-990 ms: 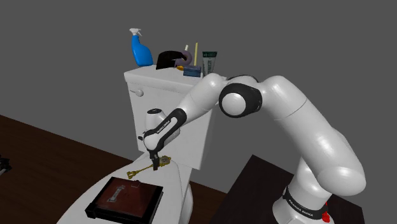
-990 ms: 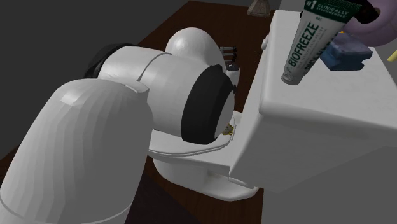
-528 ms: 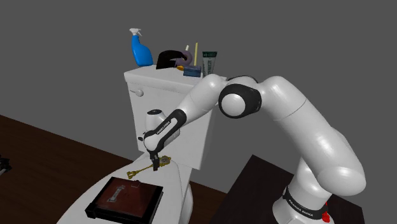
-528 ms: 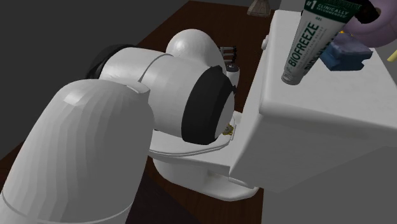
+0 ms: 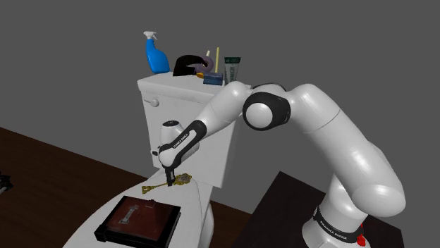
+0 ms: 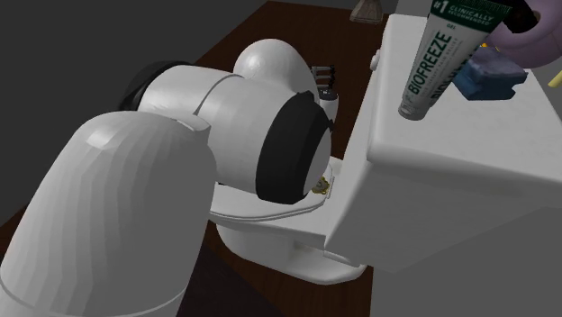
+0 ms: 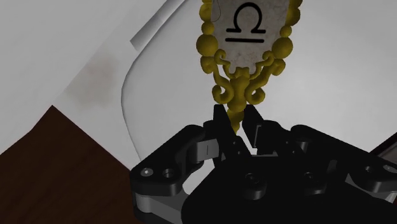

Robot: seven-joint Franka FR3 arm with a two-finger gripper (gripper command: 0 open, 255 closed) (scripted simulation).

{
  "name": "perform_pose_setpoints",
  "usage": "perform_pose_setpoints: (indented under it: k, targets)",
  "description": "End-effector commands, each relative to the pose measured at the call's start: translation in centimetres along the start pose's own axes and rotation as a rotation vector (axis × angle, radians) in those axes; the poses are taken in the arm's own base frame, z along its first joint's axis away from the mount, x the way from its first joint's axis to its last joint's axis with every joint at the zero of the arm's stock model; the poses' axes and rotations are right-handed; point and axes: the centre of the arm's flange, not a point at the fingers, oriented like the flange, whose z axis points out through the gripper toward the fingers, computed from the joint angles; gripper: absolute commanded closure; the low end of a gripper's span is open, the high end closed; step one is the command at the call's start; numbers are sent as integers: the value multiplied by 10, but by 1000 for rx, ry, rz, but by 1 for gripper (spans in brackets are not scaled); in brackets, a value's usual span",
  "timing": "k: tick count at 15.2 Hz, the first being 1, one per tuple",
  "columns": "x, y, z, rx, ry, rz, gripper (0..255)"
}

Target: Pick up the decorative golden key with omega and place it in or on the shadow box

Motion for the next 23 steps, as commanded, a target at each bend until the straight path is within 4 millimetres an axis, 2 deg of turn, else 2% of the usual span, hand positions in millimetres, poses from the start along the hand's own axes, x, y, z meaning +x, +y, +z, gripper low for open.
perform_pose_setpoints:
  k: [1, 2, 23]
  targets:
    - [-5, 2, 4, 0, -5, 5, 255]
    - [-3, 2, 4, 0, -5, 5, 255]
    - [5, 1, -107, 0, -5, 5, 255]
